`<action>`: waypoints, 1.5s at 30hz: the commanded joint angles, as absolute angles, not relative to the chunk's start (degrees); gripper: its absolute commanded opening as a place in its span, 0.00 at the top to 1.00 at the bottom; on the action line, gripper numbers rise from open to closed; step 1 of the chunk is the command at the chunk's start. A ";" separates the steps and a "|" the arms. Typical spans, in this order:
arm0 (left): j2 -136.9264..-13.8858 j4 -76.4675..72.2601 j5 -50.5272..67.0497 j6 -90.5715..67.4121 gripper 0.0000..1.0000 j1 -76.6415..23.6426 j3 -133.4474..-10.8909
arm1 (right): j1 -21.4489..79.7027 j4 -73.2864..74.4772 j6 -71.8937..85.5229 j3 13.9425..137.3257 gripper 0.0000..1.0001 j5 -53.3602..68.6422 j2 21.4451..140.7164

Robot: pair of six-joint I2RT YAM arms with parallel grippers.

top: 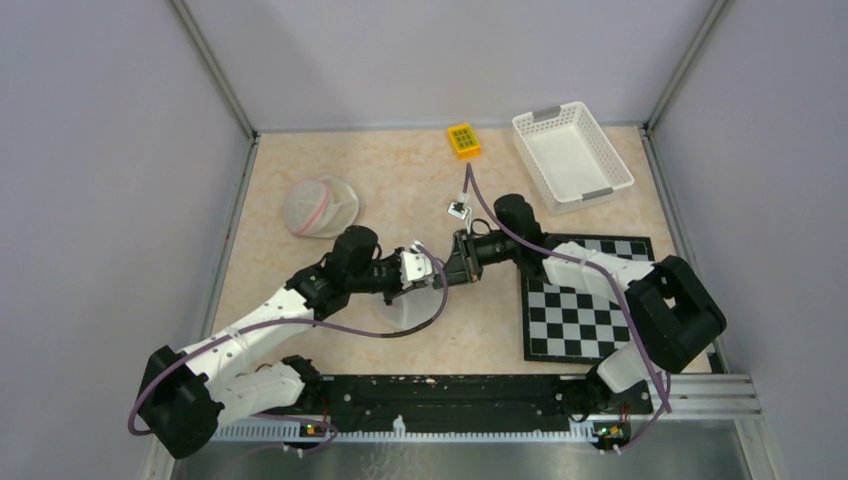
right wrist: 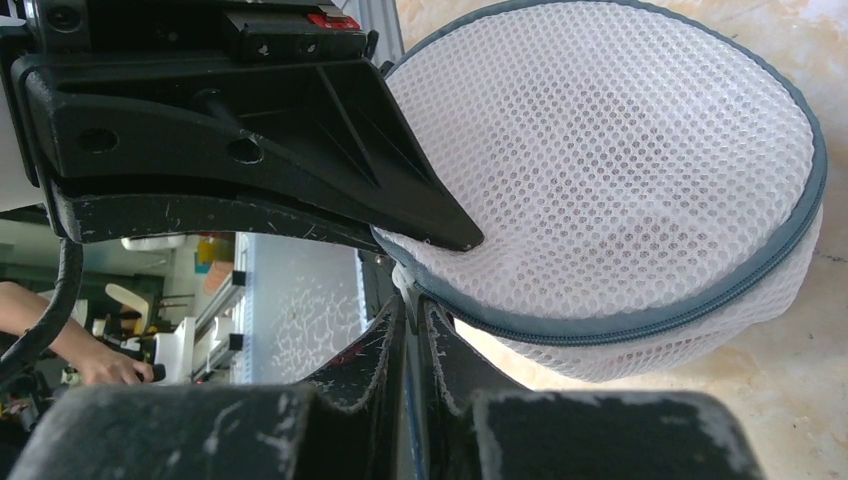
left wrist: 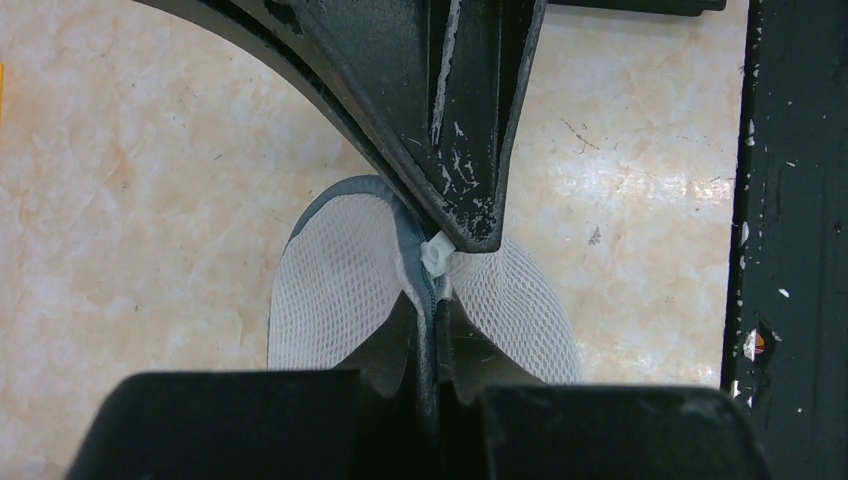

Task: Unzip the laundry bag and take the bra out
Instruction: Unzip the laundry bag at the center of the board.

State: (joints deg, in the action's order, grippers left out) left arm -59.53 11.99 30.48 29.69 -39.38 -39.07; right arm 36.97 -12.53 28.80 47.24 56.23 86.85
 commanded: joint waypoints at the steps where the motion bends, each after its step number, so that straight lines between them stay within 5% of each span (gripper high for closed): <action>1: -59.66 8.28 34.54 28.43 1.00 -39.64 -39.39 | 37.23 -17.15 29.53 49.17 0.92 56.33 87.35; 8: -60.18 7.14 34.46 27.47 1.00 -39.66 -39.40 | 37.65 -17.32 29.56 49.59 0.90 56.29 87.54; 11: -59.98 7.12 34.24 27.44 1.00 -39.64 -39.21 | 37.64 -17.18 29.41 49.75 0.99 56.25 87.54; 16: -58.06 8.99 28.97 28.61 1.00 -39.55 -38.89 | 36.71 -13.38 27.09 49.77 1.00 54.36 86.80; 38: -60.10 -0.71 24.69 60.15 0.99 -39.34 -38.02 | 30.96 -4.71 16.85 55.88 1.00 52.87 84.73; 45: -58.18 13.12 31.83 51.16 0.49 -38.19 -38.16 | 32.16 -6.77 17.36 49.95 1.00 54.92 86.25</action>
State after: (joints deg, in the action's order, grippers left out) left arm -60.10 5.39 26.39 56.88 -39.13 -36.01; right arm 31.35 -4.86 18.96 52.38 52.99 86.76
